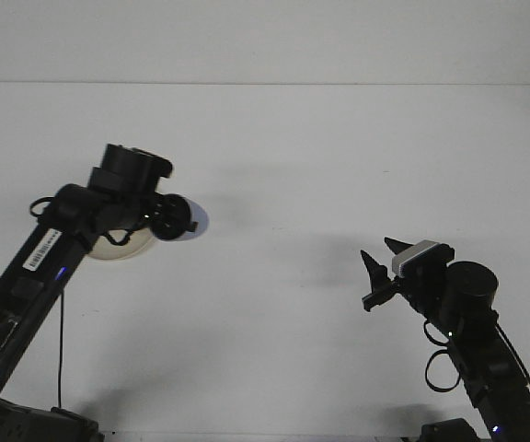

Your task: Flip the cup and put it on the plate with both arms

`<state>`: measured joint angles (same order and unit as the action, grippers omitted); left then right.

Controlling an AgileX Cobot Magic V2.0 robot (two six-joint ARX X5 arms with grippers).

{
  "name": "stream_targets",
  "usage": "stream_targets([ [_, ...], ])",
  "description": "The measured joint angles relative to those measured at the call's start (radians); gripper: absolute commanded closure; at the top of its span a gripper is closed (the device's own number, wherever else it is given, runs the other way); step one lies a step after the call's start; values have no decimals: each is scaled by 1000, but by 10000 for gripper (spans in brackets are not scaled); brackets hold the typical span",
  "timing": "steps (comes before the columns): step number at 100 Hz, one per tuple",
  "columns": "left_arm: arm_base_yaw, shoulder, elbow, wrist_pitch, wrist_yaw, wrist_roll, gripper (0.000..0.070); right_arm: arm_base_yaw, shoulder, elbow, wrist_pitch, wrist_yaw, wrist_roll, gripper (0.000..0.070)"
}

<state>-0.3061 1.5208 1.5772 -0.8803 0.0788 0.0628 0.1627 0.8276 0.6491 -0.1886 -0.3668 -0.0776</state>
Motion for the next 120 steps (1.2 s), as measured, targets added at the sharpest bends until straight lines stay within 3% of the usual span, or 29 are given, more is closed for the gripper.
stream_targets([
  [17,199,7,3,-26,-5,6,686,0,0,0,0,0,0,354],
  [41,367,92,3,-23,-5,7,687,0,0,0,0,0,0,354],
  [87,479,326,3,54,12,34,680,0,0,0,0,0,0,354],
  [92,480,335,3,58,15,36,620,0,0,0,0,0,0,354],
  [105,478,341,3,82,25,36,272,0,0,0,0,0,0,354],
  [120,478,341,27,84,29,37,242,0,0,0,0,1,0,354],
])
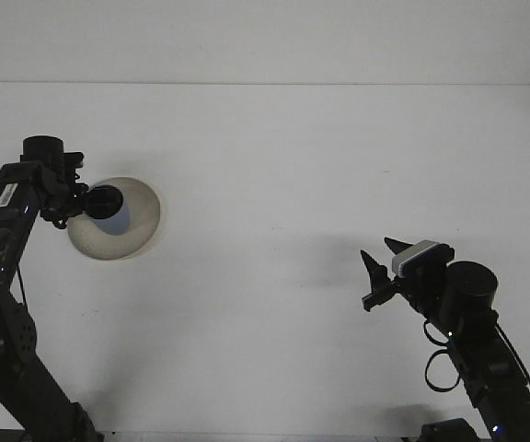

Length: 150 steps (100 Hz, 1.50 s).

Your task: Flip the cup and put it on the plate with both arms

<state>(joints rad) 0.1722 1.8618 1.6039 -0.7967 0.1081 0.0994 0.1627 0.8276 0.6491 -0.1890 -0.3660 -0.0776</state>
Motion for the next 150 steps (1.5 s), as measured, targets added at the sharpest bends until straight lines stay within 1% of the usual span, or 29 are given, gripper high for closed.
stream_targets([
  [18,0,-35,109,-71,0,-5,241,0,0,0,0,7,0,354],
  [33,0,-182,144,-88,0,-5,242,-4,0,0,1,82,0,354],
  [46,0,-353,148,-98,2,-9,245,-36,0,0,26,109,8,354],
  [51,0,-414,150,-109,11,-14,264,-56,0,0,39,109,16,355],
  [55,1,-459,149,-122,17,-19,292,-73,0,0,51,114,28,355],
  [64,1,-566,99,-102,20,-29,342,-109,-10,0,71,156,61,355],
  [69,1,-631,34,-61,21,-32,384,-129,-21,0,75,183,74,355],
  [74,2,-698,-50,-9,22,-35,441,-147,-36,0,76,208,82,358],
  [78,2,-753,-132,43,22,-35,496,-164,-49,0,77,218,85,381],
  [81,2,-795,-199,90,22,-35,543,-175,-58,-4,87,224,87,419],
  [85,2,-850,-290,160,22,-35,614,-188,-69,-11,104,233,94,493],
  [89,2,-906,-390,235,22,-35,691,-199,-81,-26,124,236,102,590],
  [90,2,-920,-417,256,22,-35,700,-201,-84,-31,129,235,103,619],
  [93,2,-962,-494,312,23,-35,687,-208,-93,-45,140,235,110,700],
  [106,2,-1139,-830,557,49,-38,688,-217,-140,-113,194,236,134,700],
  [118,2,-1263,-1052,744,49,-38,688,-217,-178,-137,243,236,144,700],
  [124,2,-1292,-1102,799,49,-40,688,-217,-182,-137,257,236,146,700],
  [133,2,-1299,-1109,823,49,-50,688,-217,-182,-137,254,236,147,700],
  [150,2,-1299,-1107,862,49,-102,688,-217,-182,-137,253,237,147,700],
])
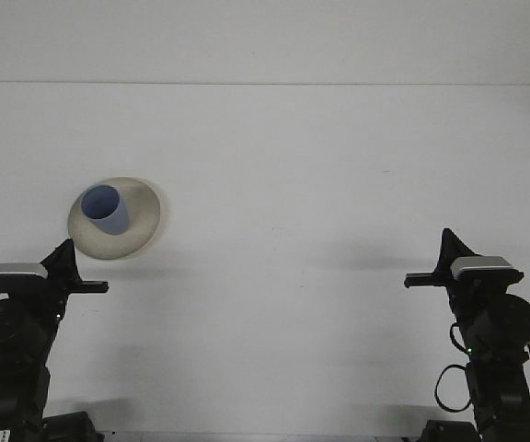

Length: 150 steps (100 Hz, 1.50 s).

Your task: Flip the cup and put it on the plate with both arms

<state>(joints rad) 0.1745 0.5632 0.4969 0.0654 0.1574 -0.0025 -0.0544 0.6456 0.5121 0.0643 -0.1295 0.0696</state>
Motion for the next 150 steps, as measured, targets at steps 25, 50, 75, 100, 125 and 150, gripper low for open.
stream_targets([
  [25,0,-15,0,3,0,-19,687,0,0,0,0,0,0,700],
  [50,0,-23,0,3,0,-19,688,0,0,0,0,0,0,700],
  [75,-8,-73,0,-11,0,-14,687,0,0,0,0,0,0,700],
  [100,-127,-229,-154,49,-103,84,687,0,0,0,0,0,0,700],
  [125,-160,-457,-393,44,-132,51,687,0,0,0,0,0,0,700],
  [150,-160,-559,-463,32,-132,-3,687,0,0,0,1,0,0,700],
])
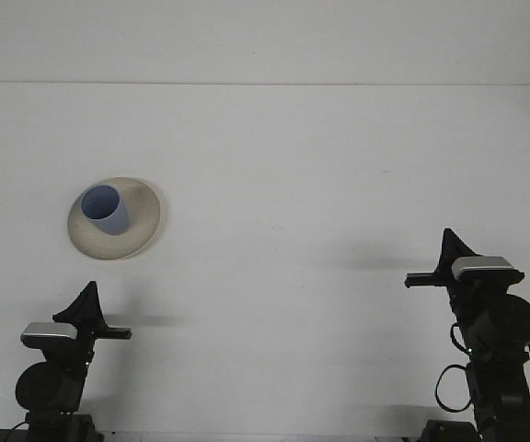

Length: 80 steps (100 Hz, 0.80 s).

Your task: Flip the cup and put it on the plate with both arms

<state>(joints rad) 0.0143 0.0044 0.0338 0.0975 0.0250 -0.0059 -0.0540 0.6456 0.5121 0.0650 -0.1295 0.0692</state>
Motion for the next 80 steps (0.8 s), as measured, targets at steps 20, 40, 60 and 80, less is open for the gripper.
stream_targets([
  [20,0,2,0,-2,0,-12,687,0,0,0,-1,0,0,700],
  [40,0,3,0,-2,0,-13,687,0,0,0,0,0,0,700],
  [60,0,3,0,-2,0,-13,687,0,0,0,0,0,0,700],
  [80,0,3,0,-2,0,-13,687,0,0,0,0,0,0,700],
])
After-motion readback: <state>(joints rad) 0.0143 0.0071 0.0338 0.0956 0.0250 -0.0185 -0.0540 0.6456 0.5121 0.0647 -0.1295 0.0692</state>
